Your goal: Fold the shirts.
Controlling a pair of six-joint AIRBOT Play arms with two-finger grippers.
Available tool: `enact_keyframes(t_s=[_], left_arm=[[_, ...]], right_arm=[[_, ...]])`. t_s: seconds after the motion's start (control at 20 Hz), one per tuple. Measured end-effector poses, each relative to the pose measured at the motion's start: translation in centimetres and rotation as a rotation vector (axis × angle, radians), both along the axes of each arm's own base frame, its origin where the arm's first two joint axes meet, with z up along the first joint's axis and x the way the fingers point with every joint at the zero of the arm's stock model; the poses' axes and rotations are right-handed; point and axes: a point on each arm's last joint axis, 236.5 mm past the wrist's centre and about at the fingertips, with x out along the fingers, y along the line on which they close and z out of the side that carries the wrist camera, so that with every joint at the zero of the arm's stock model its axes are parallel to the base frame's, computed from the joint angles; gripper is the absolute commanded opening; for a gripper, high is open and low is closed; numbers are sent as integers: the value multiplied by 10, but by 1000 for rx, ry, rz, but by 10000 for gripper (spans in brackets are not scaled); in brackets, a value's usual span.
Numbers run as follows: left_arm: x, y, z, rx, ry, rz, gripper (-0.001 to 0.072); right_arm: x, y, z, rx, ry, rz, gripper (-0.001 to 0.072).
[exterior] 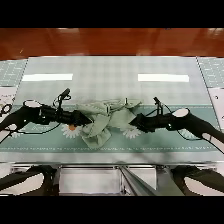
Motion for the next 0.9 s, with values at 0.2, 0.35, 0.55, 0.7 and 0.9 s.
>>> enact_keyframes(t_s=[0.2,0.35,0.55,0.7,0.9], left_arm=[[13,3,8,2,-25,19,15],[41,12,48,-31,-114,28,15],[92,37,162,-49,-374,64,15],[106,51,270,-29,-623,79,15],[84,62,388,54,-909,110,15]], right_arm=[[40,30,30,53,-110,71,32],[76,33,87,43,-268,141,32],[129,-6,221,-111,-594,175,31],[134,-44,344,-266,-873,154,31],[83,-90,473,-451,-1150,87,32]])
